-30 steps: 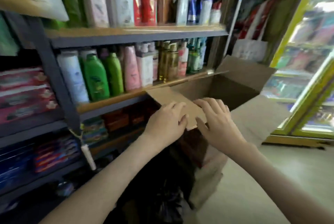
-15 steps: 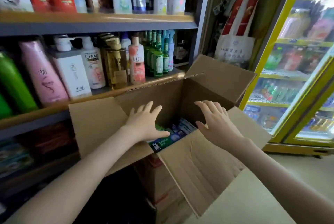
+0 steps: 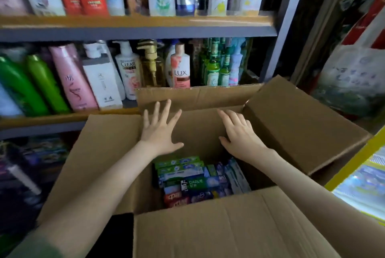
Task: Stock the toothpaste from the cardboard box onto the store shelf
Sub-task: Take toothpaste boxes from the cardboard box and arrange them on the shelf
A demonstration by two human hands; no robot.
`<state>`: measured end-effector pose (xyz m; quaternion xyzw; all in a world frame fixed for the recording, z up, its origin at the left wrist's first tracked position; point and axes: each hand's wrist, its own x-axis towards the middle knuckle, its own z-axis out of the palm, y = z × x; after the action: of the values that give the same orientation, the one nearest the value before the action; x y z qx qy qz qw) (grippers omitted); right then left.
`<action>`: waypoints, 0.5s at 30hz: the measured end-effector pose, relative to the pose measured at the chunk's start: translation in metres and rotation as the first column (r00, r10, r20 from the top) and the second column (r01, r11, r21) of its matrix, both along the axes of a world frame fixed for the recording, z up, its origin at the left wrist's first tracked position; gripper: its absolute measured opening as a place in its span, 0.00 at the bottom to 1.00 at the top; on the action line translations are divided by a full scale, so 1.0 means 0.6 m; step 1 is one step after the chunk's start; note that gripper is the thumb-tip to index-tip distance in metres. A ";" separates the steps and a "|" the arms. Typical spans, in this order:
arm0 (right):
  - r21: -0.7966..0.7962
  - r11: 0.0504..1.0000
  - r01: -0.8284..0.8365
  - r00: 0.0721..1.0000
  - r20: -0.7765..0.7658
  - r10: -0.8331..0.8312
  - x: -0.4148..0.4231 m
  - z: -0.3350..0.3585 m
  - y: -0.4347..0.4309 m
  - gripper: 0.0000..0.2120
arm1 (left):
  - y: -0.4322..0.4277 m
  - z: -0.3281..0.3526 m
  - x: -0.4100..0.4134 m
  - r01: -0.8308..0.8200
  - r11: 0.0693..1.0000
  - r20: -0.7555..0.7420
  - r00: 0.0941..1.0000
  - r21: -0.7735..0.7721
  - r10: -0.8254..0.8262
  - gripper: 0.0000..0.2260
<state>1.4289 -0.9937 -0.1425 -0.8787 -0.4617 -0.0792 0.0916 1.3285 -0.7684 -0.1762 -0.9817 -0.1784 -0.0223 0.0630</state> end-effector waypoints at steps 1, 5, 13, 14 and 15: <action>0.002 0.999 -0.033 0.999 0.003 0.033 0.014 0.000 0.012 0.34 | 0.002 0.001 0.000 -0.024 0.999 -0.004 1.000 0.028 0.024 0.46; 0.029 0.992 -0.123 0.992 -0.006 0.123 0.048 -0.010 0.059 0.36 | 0.013 0.002 0.001 -0.109 0.989 -0.043 0.993 0.099 0.114 0.45; 0.018 0.986 -0.168 0.986 0.003 0.168 0.087 -0.055 0.117 0.42 | 0.045 -0.020 0.036 -0.123 0.967 -0.102 0.984 0.223 0.149 0.46; 0.020 0.986 -0.165 0.986 0.018 0.164 0.094 -0.060 0.125 0.42 | 0.052 -0.021 0.040 -0.114 0.964 -0.101 0.985 0.240 0.142 0.45; 0.018 0.987 -0.162 0.987 0.026 0.161 0.101 -0.066 0.134 0.42 | 0.060 -0.023 0.042 -0.104 0.960 -0.099 0.986 0.261 0.133 0.45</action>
<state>1.4898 -0.9133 -0.1819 -0.8364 -0.5317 -0.0869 0.1007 1.3540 -0.7325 -0.1897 -0.9526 -0.2286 0.0157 0.1999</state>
